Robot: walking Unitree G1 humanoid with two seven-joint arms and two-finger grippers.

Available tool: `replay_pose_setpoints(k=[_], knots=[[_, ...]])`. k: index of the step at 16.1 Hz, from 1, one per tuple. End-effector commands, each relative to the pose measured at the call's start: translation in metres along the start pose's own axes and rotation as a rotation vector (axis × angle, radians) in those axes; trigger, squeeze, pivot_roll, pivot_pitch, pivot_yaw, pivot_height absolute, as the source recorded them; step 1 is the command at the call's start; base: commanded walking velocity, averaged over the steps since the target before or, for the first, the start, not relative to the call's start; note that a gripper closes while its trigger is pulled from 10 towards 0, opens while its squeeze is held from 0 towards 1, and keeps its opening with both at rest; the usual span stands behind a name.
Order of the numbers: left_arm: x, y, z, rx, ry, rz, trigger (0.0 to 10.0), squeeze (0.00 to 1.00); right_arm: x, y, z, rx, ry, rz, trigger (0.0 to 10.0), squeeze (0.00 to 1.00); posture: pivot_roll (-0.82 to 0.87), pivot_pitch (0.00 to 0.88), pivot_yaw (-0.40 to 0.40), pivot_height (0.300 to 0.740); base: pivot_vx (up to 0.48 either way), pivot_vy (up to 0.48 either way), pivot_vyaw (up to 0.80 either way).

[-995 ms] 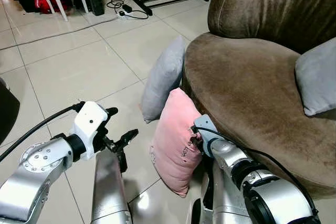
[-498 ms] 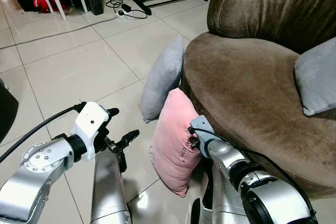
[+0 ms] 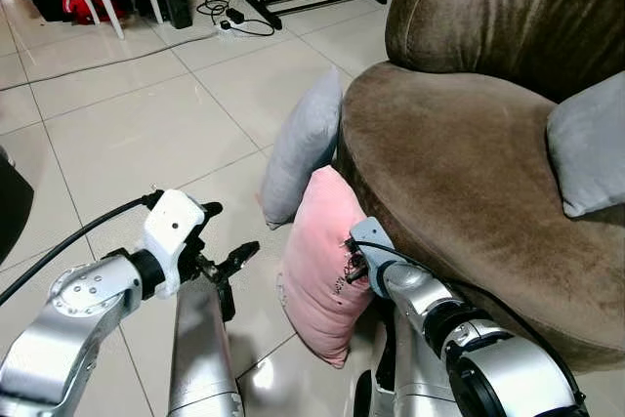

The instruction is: Move the pillow to the sofa from floor

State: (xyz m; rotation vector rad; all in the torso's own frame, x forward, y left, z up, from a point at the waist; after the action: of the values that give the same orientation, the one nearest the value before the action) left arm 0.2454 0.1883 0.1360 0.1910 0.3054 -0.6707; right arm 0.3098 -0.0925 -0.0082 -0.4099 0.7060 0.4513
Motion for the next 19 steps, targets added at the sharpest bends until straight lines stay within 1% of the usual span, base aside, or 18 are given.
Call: replay_pose_setpoints(k=[1, 2, 3, 5, 6, 7, 8, 9, 10, 11, 12, 13, 14, 15, 16, 17, 18, 19], knots=[[0.004, -0.002, -0.002, 0.011, -0.002, -0.002, 10.0, 0.0, 0.0, 0.005, -0.007, 0.027, 0.006, 0.039, 0.0, 0.0, 0.17, 0.0, -0.047, 0.44, 0.0, 0.0, 0.0], [0.005, -0.003, -0.006, 0.007, -0.007, 0.008, 10.0, 0.0, 0.0, 0.005, -0.005, 0.04, -0.017, 0.057, 0.0, 0.0, 0.16, 0.0, -0.051, 0.44, 0.0, 0.0, 0.0], [0.007, -0.002, -0.01, 0.0, -0.015, 0.025, 10.0, 0.0, -0.001, 0.003, 0.0, 0.072, -0.051, 0.07, 0.0, 0.0, 0.16, 0.0, -0.054, 0.44, 0.0, 0.0, 0.0], [0.012, 0.0, -0.015, -0.009, -0.024, 0.048, 10.0, 0.0, -0.003, -0.007, 0.006, 0.126, -0.098, 0.069, 0.0, 0.0, 0.14, 0.0, -0.058, 0.44, 0.0, 0.0, 0.0], [0.017, 0.002, -0.024, -0.019, -0.03, 0.074, 10.0, 0.0, -0.006, -0.018, 0.012, 0.182, -0.156, 0.075, 0.0, 0.0, 0.13, 0.0, -0.055, 0.44, 0.0, 0.0, 0.0], [0.021, 0.004, -0.028, -0.026, -0.04, 0.1, 10.0, 0.0, -0.009, -0.026, 0.019, 0.203, -0.218, 0.071, 0.0, 0.0, 0.12, 0.0, -0.054, 0.44, 0.0, 0.0, 0.0], [0.021, 0.006, -0.029, -0.029, -0.048, 0.115, 10.0, 0.0, -0.012, -0.031, 0.025, 0.236, -0.264, 0.068, 0.0, 0.0, 0.11, 0.0, -0.055, 0.44, 0.0, 0.0, 0.0], [0.015, 0.014, -0.026, -0.031, -0.072, 0.167, 10.0, 0.0, -0.024, -0.046, 0.044, 0.33, -0.409, 0.057, 0.0, 0.0, 0.09, 0.0, -0.057, 0.44, 0.0, 0.0, 0.0], [0.008, 0.021, -0.021, -0.037, -0.109, 0.226, 10.0, 0.0, -0.05, -0.062, 0.066, 0.417, -0.577, 0.041, 0.0, 0.0, 0.08, 0.0, -0.057, 0.44, 0.0, 0.0, 0.0], [0.005, 0.024, -0.018, -0.052, -0.128, 0.259, 10.0, 0.0, -0.069, -0.07, 0.079, 0.452, -0.672, 0.042, 0.0, 0.0, 0.06, 0.0, -0.054, 0.44, 0.0, 0.0, 0.0], [0.004, 0.026, -0.017, -0.079, -0.165, 0.288, 10.0, 0.0, -0.103, -0.08, 0.099, 0.459, -0.81, 0.058, 0.0, 0.0, 0.04, 0.0, -0.051, 0.44, 0.0, 0.0, 0.0], [0.005, 0.027, -0.017, -0.086, -0.188, 0.292, 10.0, 0.0, -0.131, -0.091, 0.113, 0.433, -0.907, 0.056, 0.0, 0.0, 0.02, 0.0, -0.053, 0.44, 0.0, 0.0, 0.0], [0.007, 0.028, -0.016, -0.084, -0.202, 0.293, 10.0, 0.0, -0.155, -0.104, 0.126, 0.442, -0.999, 0.046, 0.0, 0.0, 0.02, 0.0, -0.059, 0.44, 0.0, 0.0, 0.0], [0.007, 0.027, -0.013, -0.08, -0.211, 0.296, 10.0, 0.0, -0.169, -0.111, 0.132, 0.479, -1.05, 0.036, 6.3, 0.0, 0.02, 0.0, -0.059, 0.44, 0.0, 0.0, 0.0], [0.01, 0.023, 0.002, -0.067, -0.248, 0.297, 10.0, 0.0, -0.208, -0.145, 0.154, 0.579, -1.203, -0.057, 10.0, 0.0, 0.02, 0.0, -0.058, 0.44, 0.0, 0.0, 0.0], [0.011, 0.022, 0.006, -0.066, -0.26, 0.296, 10.0, 0.0, -0.218, -0.156, 0.158, 0.609, -1.238, -0.089, 10.0, 0.0, 0.02, 0.0, -0.061, 0.44, 0.0, 0.0, 0.0], [0.011, 0.02, 0.022, -0.048, -0.3, 0.315, 10.0, 0.0, -0.254, -0.192, 0.172, 0.655, -1.337, -0.287, 10.0, 0.0, 0.02, 0.0, -0.067, 0.45, 0.0, 0.0, 0.0], [0.011, 0.02, 0.027, -0.043, -0.313, 0.319, 10.0, 0.0, -0.26, -0.196, 0.175, 0.606, -1.334, -0.334, 10.0, 0.0, 0.02, 0.0, -0.07, 0.455, 0.0, 0.0, 0.0]])
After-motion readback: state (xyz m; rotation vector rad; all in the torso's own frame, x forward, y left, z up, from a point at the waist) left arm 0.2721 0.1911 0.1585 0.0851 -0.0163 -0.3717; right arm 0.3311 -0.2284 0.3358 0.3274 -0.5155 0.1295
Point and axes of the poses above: a point about 5 cm out from each wrist's last joint towards the gripper, its own x axis pointing out of the wrist towards the gripper, its own z axis along the axis of the wrist's last joint, y = z × x, the point moved 1 cm from there along x, pointing out of the wrist towards the gripper, and after that the axes turned 5 degrees about -x, right-handed, at the moved point
